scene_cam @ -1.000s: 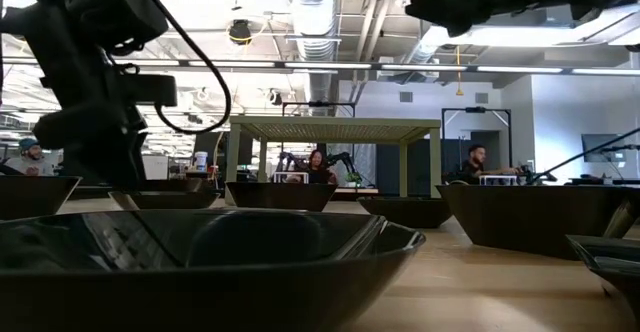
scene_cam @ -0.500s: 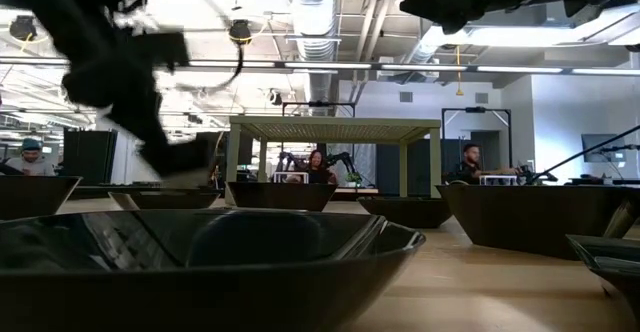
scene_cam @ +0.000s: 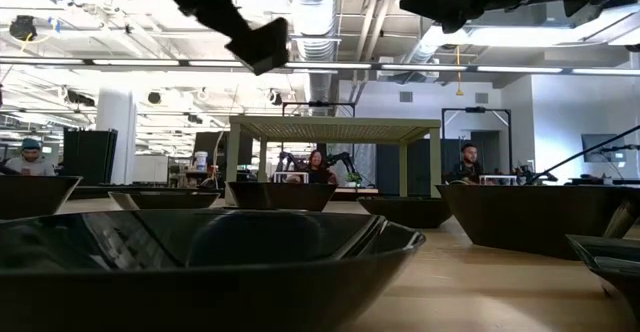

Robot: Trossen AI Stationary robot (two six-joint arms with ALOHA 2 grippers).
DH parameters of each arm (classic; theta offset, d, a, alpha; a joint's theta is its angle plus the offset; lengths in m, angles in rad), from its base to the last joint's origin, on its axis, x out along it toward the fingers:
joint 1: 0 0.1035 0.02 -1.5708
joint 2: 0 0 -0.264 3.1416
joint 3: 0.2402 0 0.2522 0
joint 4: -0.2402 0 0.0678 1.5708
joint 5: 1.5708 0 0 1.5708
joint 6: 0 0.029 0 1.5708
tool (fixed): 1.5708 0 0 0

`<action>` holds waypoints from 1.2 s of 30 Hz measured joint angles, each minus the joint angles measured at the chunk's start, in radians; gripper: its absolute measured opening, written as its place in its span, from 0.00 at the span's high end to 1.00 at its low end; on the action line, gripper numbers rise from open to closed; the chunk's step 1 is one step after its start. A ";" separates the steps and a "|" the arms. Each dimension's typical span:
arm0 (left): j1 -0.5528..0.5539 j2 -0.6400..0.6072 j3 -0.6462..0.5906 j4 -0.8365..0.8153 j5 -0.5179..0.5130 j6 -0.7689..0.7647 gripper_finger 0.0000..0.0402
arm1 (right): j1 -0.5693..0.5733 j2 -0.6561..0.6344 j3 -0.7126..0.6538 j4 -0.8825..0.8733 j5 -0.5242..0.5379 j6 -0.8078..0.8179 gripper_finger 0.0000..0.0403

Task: Pick & Place Mini shaped plates
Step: Put the distorted square plate on the shelf

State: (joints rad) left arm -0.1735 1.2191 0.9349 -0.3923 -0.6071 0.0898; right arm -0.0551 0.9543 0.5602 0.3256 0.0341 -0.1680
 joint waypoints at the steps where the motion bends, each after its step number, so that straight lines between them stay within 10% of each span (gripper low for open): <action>1: 0.043 0.000 0.004 0.000 0.035 0.041 0.99 | 0.000 0.000 0.000 0.000 0.000 0.000 0.63; 14: 0.459 0.072 0.001 0.013 0.312 0.220 0.98 | -0.061 0.017 0.000 -0.004 -0.005 0.000 0.65; 36: 0.434 0.150 0.000 0.071 0.193 0.280 0.75 | -0.111 0.065 0.000 0.007 -0.008 0.001 0.65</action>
State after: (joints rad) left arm 0.2602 1.3689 0.9352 -0.3218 -0.4138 0.3702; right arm -0.1665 1.0189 0.5602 0.3323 0.0265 -0.1673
